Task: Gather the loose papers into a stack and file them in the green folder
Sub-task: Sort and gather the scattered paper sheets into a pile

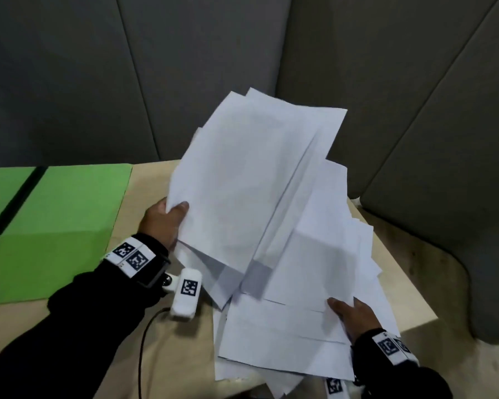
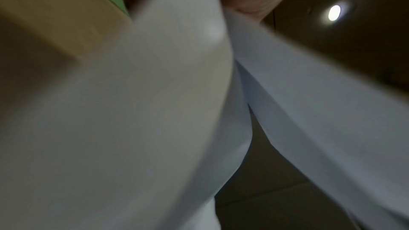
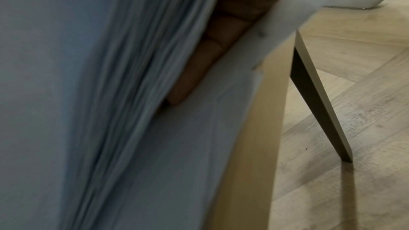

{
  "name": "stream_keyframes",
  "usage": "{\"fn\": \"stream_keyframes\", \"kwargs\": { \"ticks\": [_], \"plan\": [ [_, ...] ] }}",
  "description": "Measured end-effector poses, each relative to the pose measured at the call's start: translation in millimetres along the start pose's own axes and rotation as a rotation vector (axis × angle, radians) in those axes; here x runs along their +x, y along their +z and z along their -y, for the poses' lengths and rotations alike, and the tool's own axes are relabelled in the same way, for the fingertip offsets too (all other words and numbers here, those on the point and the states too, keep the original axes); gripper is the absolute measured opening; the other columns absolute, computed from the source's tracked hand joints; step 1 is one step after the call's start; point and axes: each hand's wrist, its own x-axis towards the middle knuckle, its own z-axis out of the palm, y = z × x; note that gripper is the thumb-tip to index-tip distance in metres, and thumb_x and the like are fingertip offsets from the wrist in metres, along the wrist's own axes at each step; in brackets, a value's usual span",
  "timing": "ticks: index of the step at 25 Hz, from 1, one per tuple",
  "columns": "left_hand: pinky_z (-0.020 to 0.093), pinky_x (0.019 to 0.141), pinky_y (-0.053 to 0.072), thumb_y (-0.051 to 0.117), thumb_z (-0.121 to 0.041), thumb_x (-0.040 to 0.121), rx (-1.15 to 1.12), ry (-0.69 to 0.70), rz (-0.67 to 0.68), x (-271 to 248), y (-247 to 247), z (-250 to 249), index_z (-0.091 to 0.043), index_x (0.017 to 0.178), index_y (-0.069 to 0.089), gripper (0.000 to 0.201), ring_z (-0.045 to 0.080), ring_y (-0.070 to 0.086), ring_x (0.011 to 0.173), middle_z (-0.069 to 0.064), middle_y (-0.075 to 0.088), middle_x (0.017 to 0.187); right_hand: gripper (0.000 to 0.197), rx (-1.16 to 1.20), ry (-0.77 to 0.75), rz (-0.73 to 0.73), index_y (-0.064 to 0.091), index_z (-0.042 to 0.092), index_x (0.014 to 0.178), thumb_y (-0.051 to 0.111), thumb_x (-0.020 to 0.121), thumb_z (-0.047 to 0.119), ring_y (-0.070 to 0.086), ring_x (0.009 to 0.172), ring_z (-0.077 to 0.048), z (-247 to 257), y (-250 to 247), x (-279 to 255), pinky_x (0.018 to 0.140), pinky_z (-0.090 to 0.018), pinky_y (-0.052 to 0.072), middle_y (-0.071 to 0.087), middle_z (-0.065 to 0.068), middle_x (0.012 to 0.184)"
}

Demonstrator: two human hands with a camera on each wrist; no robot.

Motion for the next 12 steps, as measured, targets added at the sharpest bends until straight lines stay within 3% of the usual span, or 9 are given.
{"fn": "stream_keyframes", "kwargs": {
  "ticks": [4,7,9,12],
  "plan": [
    [0.048,0.089,0.054,0.060,-0.037,0.075,0.252,-0.047,0.093,-47,18,44,-0.019,0.105,0.066,0.035,0.032,0.068,0.092,0.010,0.072,0.102,0.029,-0.027,0.031,0.004,0.060,-0.004,0.112,0.056,0.089,0.013,0.051,0.091,-0.022,1,-2,2,0.077,-0.021,0.034,0.058,-0.010,0.106],
    [0.035,0.085,0.051,0.060,-0.024,0.086,0.428,-0.031,0.169,-75,30,57,-0.015,0.111,0.061,0.027,0.029,0.065,0.094,0.010,0.069,0.106,0.035,0.032,0.121,-0.014,0.058,-0.006,0.115,0.050,0.093,0.020,0.056,0.105,-0.030,1,-4,4,0.082,-0.028,0.036,0.060,-0.019,0.116],
    [0.033,0.082,0.050,0.061,-0.021,0.087,0.496,-0.017,0.229,-88,36,62,-0.015,0.110,0.057,0.025,0.028,0.063,0.094,0.009,0.067,0.105,0.041,0.091,0.133,-0.041,0.058,-0.006,0.117,0.048,0.094,0.026,0.051,0.118,-0.034,0,-3,5,0.096,-0.033,0.036,0.056,-0.022,0.126],
    [0.028,0.078,0.046,0.059,-0.023,0.087,0.580,0.005,0.312,-102,39,59,-0.017,0.113,0.052,0.027,0.027,0.062,0.094,0.006,0.065,0.105,0.062,0.188,0.184,-0.090,0.057,0.003,0.122,0.050,0.085,0.053,0.052,0.115,-0.031,-2,1,5,0.103,-0.038,0.032,0.057,-0.015,0.127]
  ]
}}
